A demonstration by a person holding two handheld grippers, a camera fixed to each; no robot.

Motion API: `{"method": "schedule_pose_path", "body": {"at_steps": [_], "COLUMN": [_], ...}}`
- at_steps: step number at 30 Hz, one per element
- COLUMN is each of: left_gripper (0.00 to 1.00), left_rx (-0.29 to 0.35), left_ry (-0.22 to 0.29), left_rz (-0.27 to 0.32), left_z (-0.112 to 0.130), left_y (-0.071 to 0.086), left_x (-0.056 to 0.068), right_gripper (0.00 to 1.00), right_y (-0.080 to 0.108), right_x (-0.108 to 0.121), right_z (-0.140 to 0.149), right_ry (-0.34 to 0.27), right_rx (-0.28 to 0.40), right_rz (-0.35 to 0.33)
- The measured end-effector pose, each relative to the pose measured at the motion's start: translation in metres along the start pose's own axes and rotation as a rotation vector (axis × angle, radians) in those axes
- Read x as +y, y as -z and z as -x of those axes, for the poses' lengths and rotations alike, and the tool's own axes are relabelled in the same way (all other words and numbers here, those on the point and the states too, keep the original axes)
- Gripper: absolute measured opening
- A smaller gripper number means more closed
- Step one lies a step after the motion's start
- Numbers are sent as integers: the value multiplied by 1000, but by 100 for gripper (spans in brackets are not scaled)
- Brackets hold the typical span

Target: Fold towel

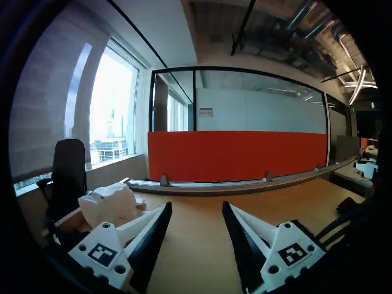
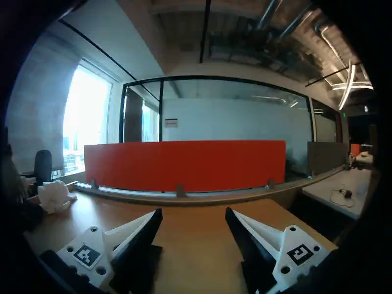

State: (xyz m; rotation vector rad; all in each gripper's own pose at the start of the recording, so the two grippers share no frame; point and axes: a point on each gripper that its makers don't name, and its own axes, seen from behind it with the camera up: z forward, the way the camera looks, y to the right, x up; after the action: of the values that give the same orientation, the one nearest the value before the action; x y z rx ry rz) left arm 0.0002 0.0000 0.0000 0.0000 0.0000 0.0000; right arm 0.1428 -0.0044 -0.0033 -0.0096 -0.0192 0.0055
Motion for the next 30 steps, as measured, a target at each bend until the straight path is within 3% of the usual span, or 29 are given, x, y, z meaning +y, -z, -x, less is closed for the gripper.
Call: {"method": "schedule_pose_path", "body": {"at_steps": [9, 18, 30], "left_gripper": [75, 75, 75], "left_rx": [-20, -47, -97], "left_ry": [12, 13, -38], "left_rz": [9, 56, 205], "left_z": [-35, -43, -44], "left_y": [1, -6, -9], "left_x": [2, 12, 39], "right_gripper": [100, 100, 100], "right_y": [1, 2, -3], "right_x": [2, 1, -35], "right_z": [-44, -50, -50], "right_ry": [-3, 12, 87], "right_rx": [-6, -37, -128], "right_rz": [18, 21, -144]}}
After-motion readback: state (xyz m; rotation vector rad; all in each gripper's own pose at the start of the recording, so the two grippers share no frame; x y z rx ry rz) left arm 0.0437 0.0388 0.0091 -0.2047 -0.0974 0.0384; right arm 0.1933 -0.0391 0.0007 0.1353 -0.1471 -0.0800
